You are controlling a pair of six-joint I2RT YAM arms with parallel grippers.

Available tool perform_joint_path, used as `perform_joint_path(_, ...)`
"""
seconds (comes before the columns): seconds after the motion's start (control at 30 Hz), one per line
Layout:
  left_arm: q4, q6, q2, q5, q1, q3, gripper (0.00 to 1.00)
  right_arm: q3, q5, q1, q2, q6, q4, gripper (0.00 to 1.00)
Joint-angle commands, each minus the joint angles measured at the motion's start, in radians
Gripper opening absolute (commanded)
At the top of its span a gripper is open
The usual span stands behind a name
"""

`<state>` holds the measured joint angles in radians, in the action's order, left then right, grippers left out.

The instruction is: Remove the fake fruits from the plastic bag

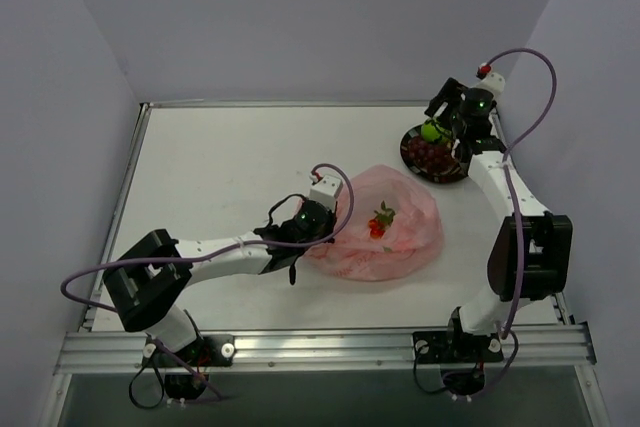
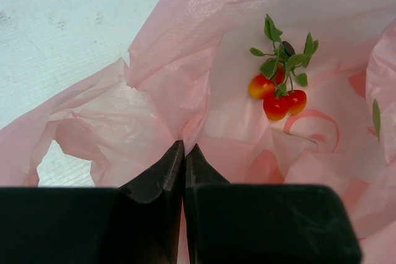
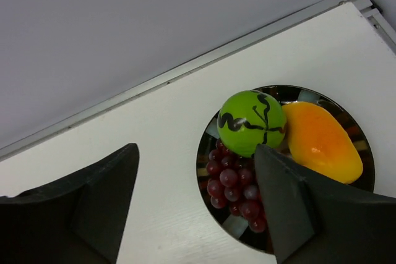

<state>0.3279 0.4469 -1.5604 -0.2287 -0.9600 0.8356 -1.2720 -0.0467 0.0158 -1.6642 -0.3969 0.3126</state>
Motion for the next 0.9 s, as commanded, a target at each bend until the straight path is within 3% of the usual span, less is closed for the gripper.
perform_joint_path(0.0, 0.046, -0.002, 0.017, 0.003, -0.017, 0.069, 0.02, 0.097, -0.005, 0.058, 0.203, -0.06, 0.046, 0.67)
perform_joint_path(0.03, 0.049, -0.001, 0.005, 0.005, -0.022, 0.077, 0.03, 0.124, -0.016, 0.085, 0.239, -0.062, 0.042, 0.61)
perform_joint_path(0.07, 0.054, -0.001, 0.0, 0.006, -0.026, 0.082, 0.02, 0.179, -0.031, 0.154, 0.309, -0.062, 0.037, 0.44)
perform_joint_path(0.17, 0.072, -0.001, -0.018, 0.006, -0.046, 0.094, 0.02, 0.29, -0.137, 0.283, 0.461, -0.057, 0.002, 0.24)
perform_joint_path(0.2, 0.076, -0.001, -0.021, 0.006, -0.049, 0.095, 0.02, 0.321, -0.195, 0.367, 0.504, -0.054, -0.006, 0.22)
perform_joint_path(0.37, 0.088, -0.004, -0.013, 0.003, -0.062, 0.088, 0.02, 0.437, -0.286, 0.574, 0.711, -0.066, -0.159, 0.19)
perform_joint_path(0.47, 0.108, -0.004, -0.004, 0.002, -0.062, 0.076, 0.02, 0.523, -0.3, 0.657, 0.744, -0.132, -0.254, 0.21)
perform_joint_path(0.7, 0.152, 0.013, 0.01, 0.028, -0.068, 0.03, 0.02, 0.668, -0.389, 0.655, 0.656, -0.339, -0.354, 0.24)
perform_joint_path(0.87, 0.188, 0.039, 0.017, 0.023, -0.083, -0.015, 0.02, 0.762, -0.461, 0.552, 0.659, -0.522, -0.448, 0.32)
